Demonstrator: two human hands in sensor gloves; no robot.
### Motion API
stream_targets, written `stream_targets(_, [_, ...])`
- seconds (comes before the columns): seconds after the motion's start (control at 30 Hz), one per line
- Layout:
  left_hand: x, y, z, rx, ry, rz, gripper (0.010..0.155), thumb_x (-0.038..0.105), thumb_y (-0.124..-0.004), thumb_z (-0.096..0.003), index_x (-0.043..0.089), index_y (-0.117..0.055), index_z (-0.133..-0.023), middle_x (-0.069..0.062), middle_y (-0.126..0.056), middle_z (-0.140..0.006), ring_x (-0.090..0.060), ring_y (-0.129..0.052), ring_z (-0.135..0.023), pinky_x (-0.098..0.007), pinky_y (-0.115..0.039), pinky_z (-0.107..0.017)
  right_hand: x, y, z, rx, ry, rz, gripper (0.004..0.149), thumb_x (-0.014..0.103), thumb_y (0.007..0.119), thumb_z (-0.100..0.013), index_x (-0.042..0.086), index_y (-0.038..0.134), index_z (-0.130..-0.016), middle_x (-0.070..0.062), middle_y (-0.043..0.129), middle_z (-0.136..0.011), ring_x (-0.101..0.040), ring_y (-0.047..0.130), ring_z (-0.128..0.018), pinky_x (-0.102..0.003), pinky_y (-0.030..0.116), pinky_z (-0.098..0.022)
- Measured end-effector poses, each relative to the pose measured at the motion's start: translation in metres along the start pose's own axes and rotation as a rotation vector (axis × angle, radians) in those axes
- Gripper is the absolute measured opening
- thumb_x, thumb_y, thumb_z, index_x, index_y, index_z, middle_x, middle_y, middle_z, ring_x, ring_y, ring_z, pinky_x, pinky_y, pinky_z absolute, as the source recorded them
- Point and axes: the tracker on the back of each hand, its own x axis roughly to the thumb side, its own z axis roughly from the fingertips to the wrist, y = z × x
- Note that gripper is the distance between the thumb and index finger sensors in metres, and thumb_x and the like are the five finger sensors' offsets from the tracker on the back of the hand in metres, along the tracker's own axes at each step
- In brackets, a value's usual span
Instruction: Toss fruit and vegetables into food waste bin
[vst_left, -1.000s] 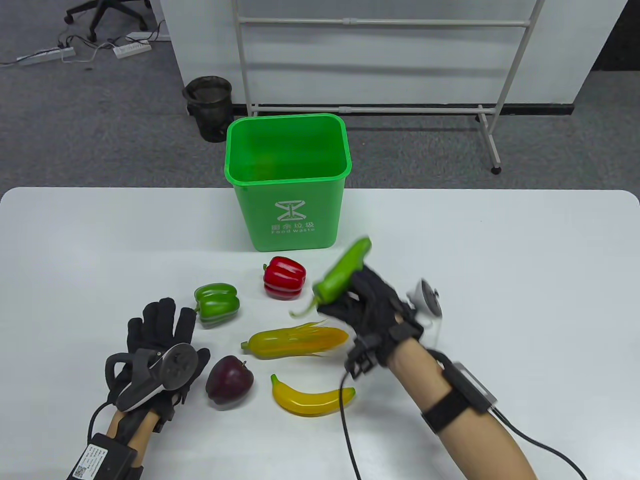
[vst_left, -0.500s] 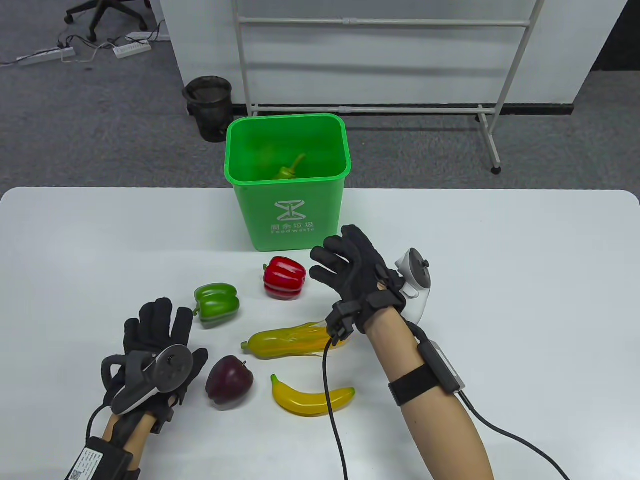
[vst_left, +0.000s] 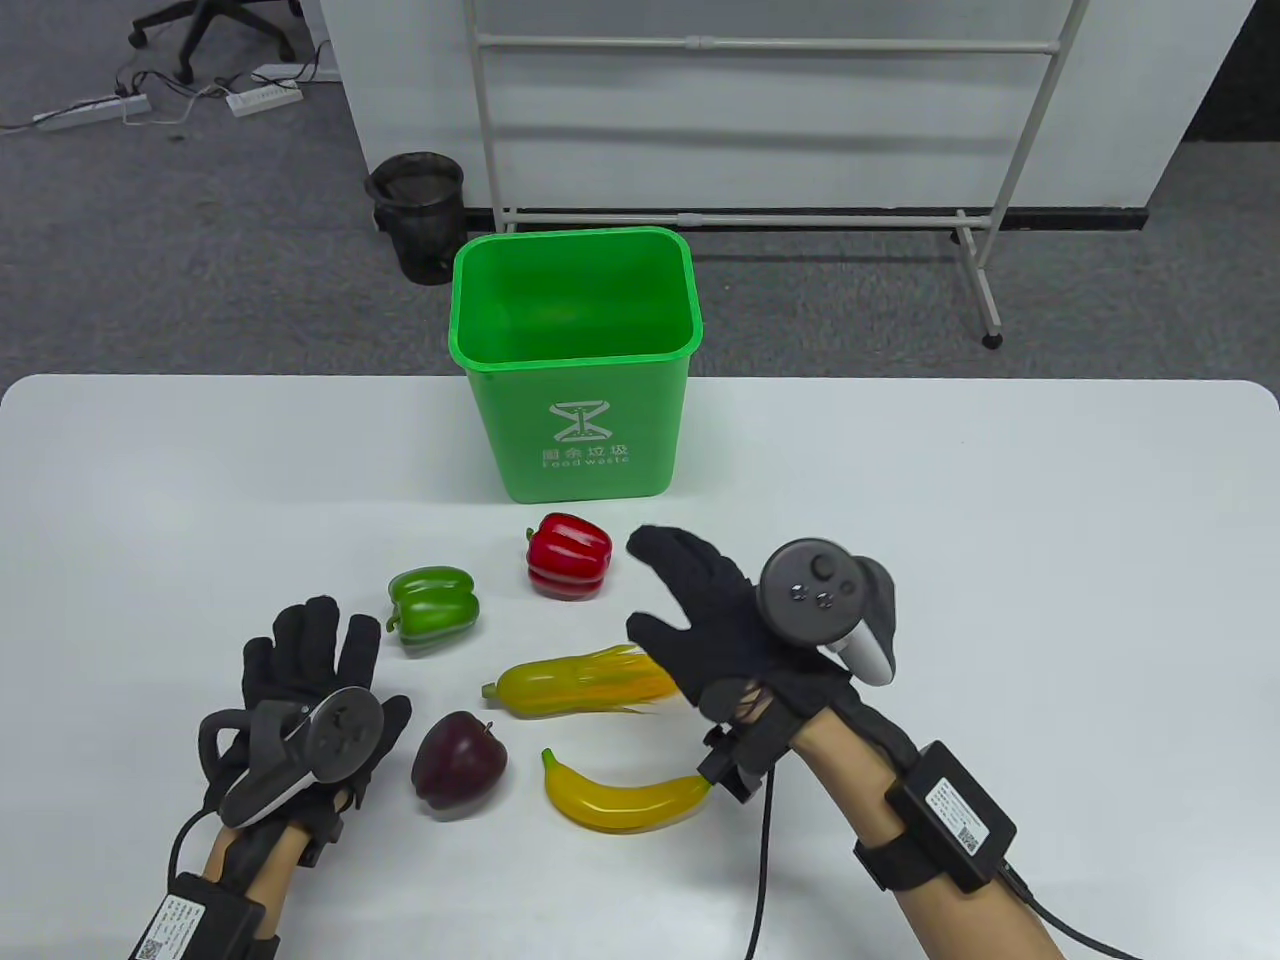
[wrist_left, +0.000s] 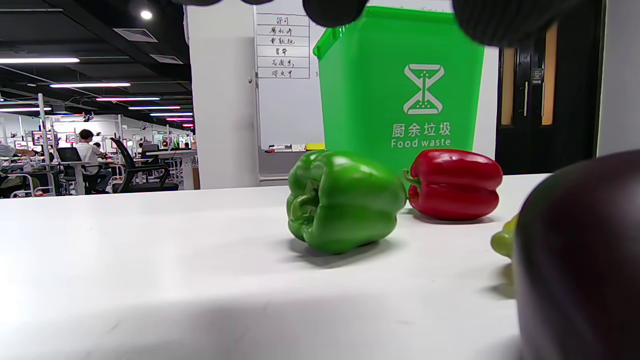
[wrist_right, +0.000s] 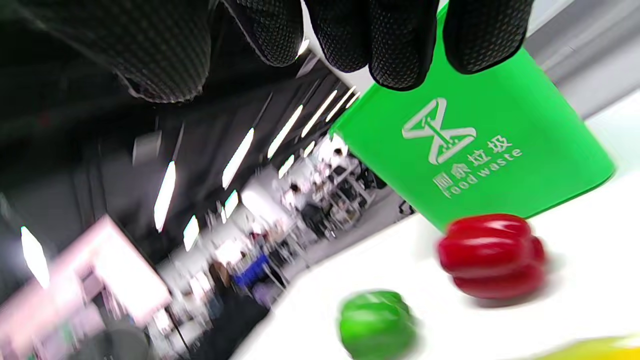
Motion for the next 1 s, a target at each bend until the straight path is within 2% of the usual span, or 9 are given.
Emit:
stream_targets(0.17, [0.000,-0.001,0.000,-0.010,0.001,-0.008,0.084,0.060,-0.065,-0.0402,0.016,-0.040,-0.107,-0.027,-0.023,-0.114,-0.057,-0.036,-0.105,-0.075,-0.037,-0.070,0.007,0.064,0.009,0.174,-0.041,0.308,0.079,0.045,0.084,-0.041,0.013,0.050,-0.105,-0.019,0.049,-0.109,-0.048,0.068,-0.095,-0.065,0.060,-0.067])
stream_targets(0.3, [0.001,-0.001,0.000,-0.017,0.000,-0.013,0.083,0.060,-0.065,-0.0402,0.016,-0.040,-0.107,-0.028,-0.023,-0.114,-0.057,-0.036,-0.105,-0.075,-0.037,-0.070,-0.005,0.128,0.018,0.397,0.006,0.522,0.083,0.048,0.085,-0.039,0.012,0.049,-0.105,-0.018,0.048,-0.108,-0.046,0.068,-0.093,-0.063,0.060,-0.068])
stream_targets(0.5, [0.003,-0.002,0.000,-0.026,-0.006,-0.023,0.083,0.060,-0.065,-0.0402,0.016,-0.040,-0.107,-0.027,-0.023,-0.114,-0.057,-0.036,-0.105,-0.075,-0.037,-0.070,-0.030,0.177,0.021,0.533,0.128,0.635,0.094,0.053,0.086,-0.037,0.011,0.039,-0.106,-0.019,0.040,-0.108,-0.046,0.062,-0.094,-0.066,0.054,-0.069])
stream_targets(0.63, [0.003,-0.003,-0.001,-0.026,-0.007,-0.025,0.083,0.060,-0.065,-0.0402,0.016,-0.040,-0.107,-0.027,-0.023,-0.114,-0.057,-0.036,-0.105,-0.075,-0.037,-0.070,-0.037,0.190,0.021,0.563,0.169,0.644,0.093,0.051,0.087,-0.037,0.011,0.038,-0.106,-0.018,0.040,-0.107,-0.046,0.061,-0.092,-0.067,0.052,-0.069])
stream_targets(0.73, [0.003,-0.003,-0.001,-0.026,-0.007,-0.025,0.083,0.059,-0.065,-0.0402,0.016,-0.040,-0.107,-0.027,-0.024,-0.114,-0.057,-0.036,-0.105,-0.075,-0.037,-0.070,-0.033,0.190,0.021,0.524,0.155,0.653,0.079,0.043,0.088,-0.038,0.015,0.052,-0.102,-0.016,0.054,-0.103,-0.045,0.069,-0.087,-0.066,0.055,-0.067])
stream_targets(0.8, [0.003,-0.004,-0.001,-0.029,-0.006,-0.025,0.083,0.059,-0.065,-0.0402,0.016,-0.040,-0.107,-0.027,-0.023,-0.114,-0.057,-0.036,-0.105,-0.075,-0.037,-0.070,-0.031,0.186,0.021,0.554,0.162,0.641,0.076,0.040,0.090,-0.037,0.018,0.056,-0.101,-0.013,0.062,-0.100,-0.044,0.071,-0.088,-0.067,0.054,-0.068])
stream_targets(0.83, [0.004,-0.004,-0.001,-0.029,-0.007,-0.026,0.083,0.059,-0.065,-0.0402,0.016,-0.041,-0.107,-0.027,-0.023,-0.114,-0.057,-0.036,-0.105,-0.075,-0.037,-0.070,-0.029,0.181,0.022,0.571,0.169,0.612,0.075,0.039,0.090,-0.037,0.019,0.056,-0.101,-0.013,0.065,-0.098,-0.043,0.071,-0.089,-0.067,0.054,-0.068])
stream_targets(0.93, [0.004,-0.004,-0.001,-0.026,-0.008,-0.026,0.083,0.059,-0.065,-0.0403,0.016,-0.041,-0.107,-0.028,-0.024,-0.114,-0.057,-0.036,-0.105,-0.075,-0.037,-0.070,-0.023,0.156,0.023,0.501,0.151,0.431,0.075,0.037,0.090,-0.037,0.018,0.056,-0.101,-0.013,0.065,-0.099,-0.044,0.072,-0.092,-0.067,0.054,-0.069])
stream_targets(1.0, [0.004,-0.005,-0.001,-0.026,-0.008,-0.025,0.082,0.059,-0.065,-0.0402,0.014,-0.045,-0.105,-0.028,-0.023,-0.114,-0.057,-0.036,-0.105,-0.075,-0.037,-0.070,-0.022,0.126,0.022,0.412,0.161,0.229,0.075,0.035,0.090,-0.037,0.018,0.055,-0.102,-0.014,0.065,-0.100,-0.044,0.073,-0.094,-0.067,0.055,-0.070])
